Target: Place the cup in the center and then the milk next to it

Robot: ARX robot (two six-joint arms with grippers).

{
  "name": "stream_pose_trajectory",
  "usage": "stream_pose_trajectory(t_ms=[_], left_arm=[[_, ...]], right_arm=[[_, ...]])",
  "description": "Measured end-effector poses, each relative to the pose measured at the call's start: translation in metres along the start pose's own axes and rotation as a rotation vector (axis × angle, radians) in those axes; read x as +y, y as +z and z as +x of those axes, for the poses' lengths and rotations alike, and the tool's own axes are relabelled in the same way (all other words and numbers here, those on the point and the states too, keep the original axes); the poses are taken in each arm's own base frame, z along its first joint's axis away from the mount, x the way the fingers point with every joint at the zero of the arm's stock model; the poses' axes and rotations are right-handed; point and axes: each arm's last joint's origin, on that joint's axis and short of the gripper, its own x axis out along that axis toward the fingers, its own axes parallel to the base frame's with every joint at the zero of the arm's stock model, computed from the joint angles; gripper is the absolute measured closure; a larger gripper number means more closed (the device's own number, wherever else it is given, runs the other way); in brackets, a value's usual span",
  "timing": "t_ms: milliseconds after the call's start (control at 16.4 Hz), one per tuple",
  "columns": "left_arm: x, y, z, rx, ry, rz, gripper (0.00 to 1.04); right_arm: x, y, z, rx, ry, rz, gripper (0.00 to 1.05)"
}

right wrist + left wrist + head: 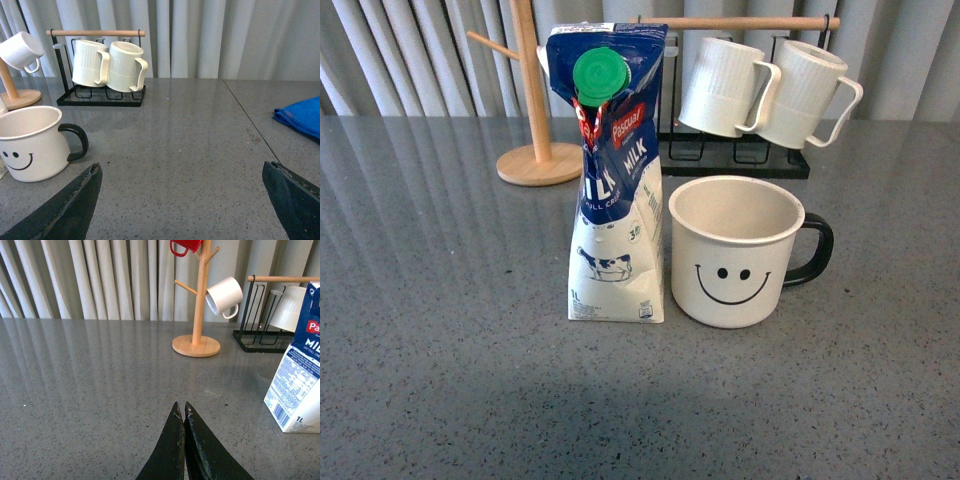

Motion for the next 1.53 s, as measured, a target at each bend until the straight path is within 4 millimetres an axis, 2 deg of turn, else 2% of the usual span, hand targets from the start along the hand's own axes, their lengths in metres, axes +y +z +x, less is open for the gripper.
stream_pose_trajectory(t_ms=[305, 427, 854, 1342, 1403, 1525], left_arm=[[0.000, -0.001, -0.004, 0.010, 0.000, 0.000, 1.04], [0.000, -0.005, -0.013, 0.036, 0.000, 0.000, 1.04], [0.000, -0.003, -0.014, 0.012, 0.001, 0.000, 1.01], [0.000, -0.003, -0.014, 0.012, 0.001, 0.001, 0.05], [0.000, -0.003, -0.014, 0.012, 0.001, 0.000, 0.08], [0.000, -0.003, -0.014, 0.012, 0.001, 0.000, 0.07]], right_arm=[[0.000, 0.000, 0.000, 0.000, 0.000, 0.000, 0.07], [0.000, 0.000, 0.000, 0.000, 0.000, 0.000, 0.07], [0.000, 0.000, 0.000, 0.000, 0.004, 0.000, 0.07], [0.000, 0.000, 0.000, 0.000, 0.004, 0.000, 0.07], [0.000, 0.000, 0.000, 0.000, 0.004, 0.000, 0.07], [0.000, 0.000, 0.000, 0.000, 0.004, 0.000, 0.07]])
